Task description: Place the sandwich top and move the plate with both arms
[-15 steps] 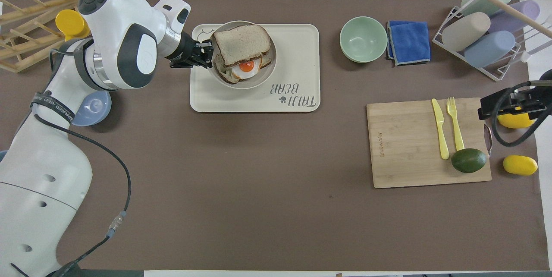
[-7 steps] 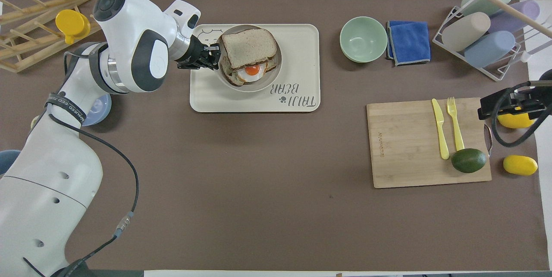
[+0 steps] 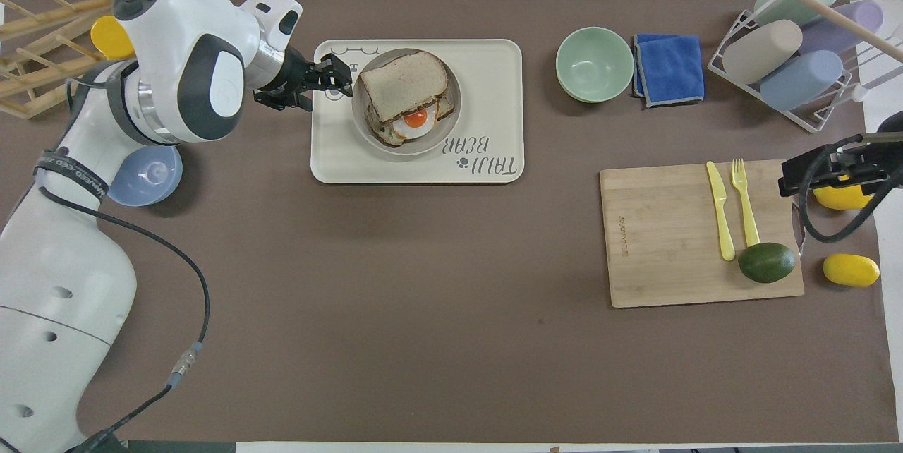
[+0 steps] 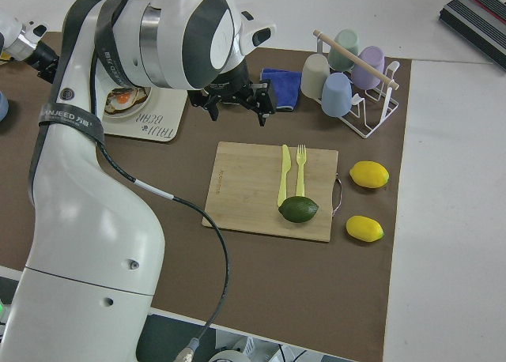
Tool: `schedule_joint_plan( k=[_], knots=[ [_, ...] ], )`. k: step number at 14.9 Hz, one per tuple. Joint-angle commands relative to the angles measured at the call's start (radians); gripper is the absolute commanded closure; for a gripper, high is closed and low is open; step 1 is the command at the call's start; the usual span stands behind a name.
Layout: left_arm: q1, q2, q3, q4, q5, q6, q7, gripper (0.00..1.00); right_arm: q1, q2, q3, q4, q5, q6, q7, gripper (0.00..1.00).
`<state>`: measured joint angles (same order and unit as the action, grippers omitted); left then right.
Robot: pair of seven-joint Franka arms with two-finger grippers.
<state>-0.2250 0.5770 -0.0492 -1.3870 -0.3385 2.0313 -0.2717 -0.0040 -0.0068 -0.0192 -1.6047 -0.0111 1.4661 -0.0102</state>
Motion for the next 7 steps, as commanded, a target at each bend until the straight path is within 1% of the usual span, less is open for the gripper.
schedule_joint_plan(
  k=[1,4,5,7],
  knots=[
    [0.067,-0.123,0.008,-0.017,0.056,-0.133,0.015,0.0,-0.004,-0.019,0.005,-0.011,-0.013,-0.009,-0.028,0.0],
    [0.091,-0.233,0.012,-0.012,0.228,-0.317,0.067,0.0,-0.004,-0.019,0.005,-0.011,-0.013,-0.012,-0.028,0.0],
    [0.098,-0.273,0.012,-0.013,0.269,-0.357,0.086,0.0,-0.004,-0.019,0.005,-0.011,-0.013,-0.013,-0.028,0.0],
    [0.102,-0.366,0.014,-0.052,0.299,-0.426,0.127,0.0,-0.004,-0.019,0.005,-0.011,-0.012,-0.029,-0.022,0.0]
  ],
)
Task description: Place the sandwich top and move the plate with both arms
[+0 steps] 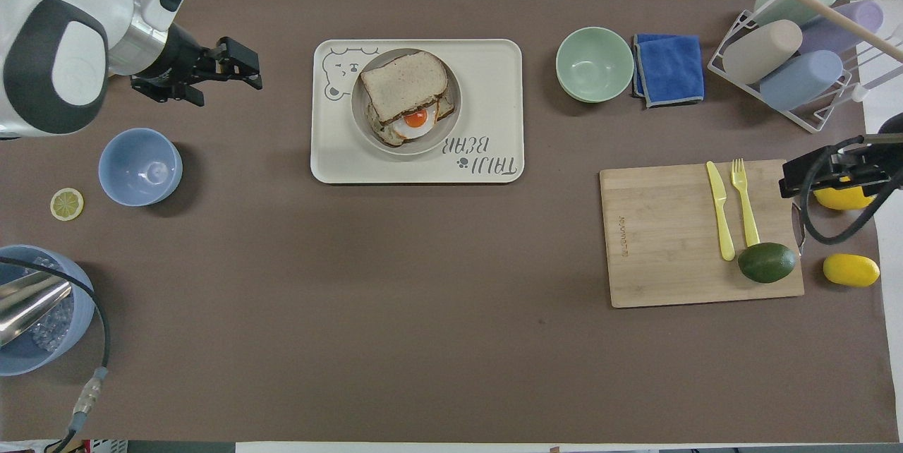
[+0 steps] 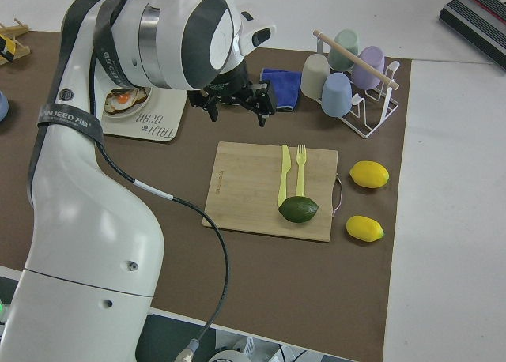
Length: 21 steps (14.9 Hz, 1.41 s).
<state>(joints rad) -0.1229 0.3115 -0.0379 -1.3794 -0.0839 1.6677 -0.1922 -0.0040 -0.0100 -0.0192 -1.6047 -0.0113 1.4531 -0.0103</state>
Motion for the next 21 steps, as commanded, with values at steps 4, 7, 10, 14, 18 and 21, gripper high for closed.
schedule_joint_plan(
  k=[4,7,10,14,18,21],
  knots=[
    [0.028,-0.319,0.004,-0.246,0.046,-0.112,0.063,0.0,-0.005,-0.042,0.004,-0.043,-0.007,-0.04,-0.01,0.0],
    [0.029,-0.405,0.004,-0.36,0.047,-0.103,0.065,0.0,-0.004,-0.041,0.004,-0.037,-0.001,-0.028,-0.017,0.0],
    [0.028,-0.431,0.006,-0.437,0.047,-0.005,0.074,0.0,-0.005,-0.039,0.004,-0.035,0.002,-0.008,-0.02,0.0],
    [0.035,-0.392,0.006,-0.364,0.088,-0.009,0.086,0.0,-0.004,-0.036,0.004,-0.034,0.002,-0.005,-0.02,0.0],
    [0.068,-0.336,0.004,-0.251,0.096,-0.117,0.088,0.0,-0.004,-0.036,0.004,-0.034,0.002,-0.005,-0.02,0.0],
    [0.071,-0.364,0.001,-0.326,0.093,-0.06,0.108,0.0,-0.004,-0.038,0.004,-0.034,0.002,-0.005,-0.02,0.0]
  ],
)
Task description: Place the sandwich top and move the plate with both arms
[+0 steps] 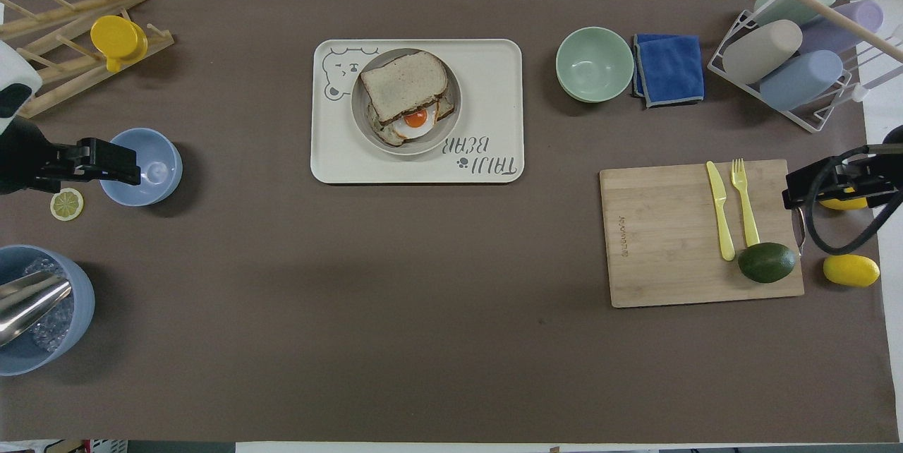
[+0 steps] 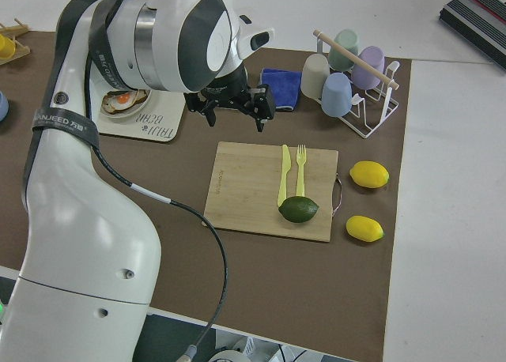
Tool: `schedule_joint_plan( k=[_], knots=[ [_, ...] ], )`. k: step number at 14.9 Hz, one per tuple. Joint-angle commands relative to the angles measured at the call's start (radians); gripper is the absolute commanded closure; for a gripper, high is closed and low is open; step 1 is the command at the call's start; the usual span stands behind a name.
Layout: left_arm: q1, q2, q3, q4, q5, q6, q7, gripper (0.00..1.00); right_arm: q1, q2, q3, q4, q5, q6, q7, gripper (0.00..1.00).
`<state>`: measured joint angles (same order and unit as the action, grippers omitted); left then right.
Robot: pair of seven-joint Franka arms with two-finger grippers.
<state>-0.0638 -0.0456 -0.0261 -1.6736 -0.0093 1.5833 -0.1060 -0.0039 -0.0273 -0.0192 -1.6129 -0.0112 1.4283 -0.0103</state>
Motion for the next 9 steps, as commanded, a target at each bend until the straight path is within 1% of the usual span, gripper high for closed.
schedule_joint_plan(
  k=[1,9],
  knots=[
    [0.012,-0.008,-0.011,-0.034,0.017,0.026,0.023,0.0,-0.004,-0.02,0.004,-0.025,0.002,0.02,-0.02,0.0],
    [0.013,-0.01,-0.009,-0.031,0.009,0.024,0.028,0.0,-0.004,-0.019,0.004,-0.025,0.002,0.02,-0.019,0.0]
  ],
)
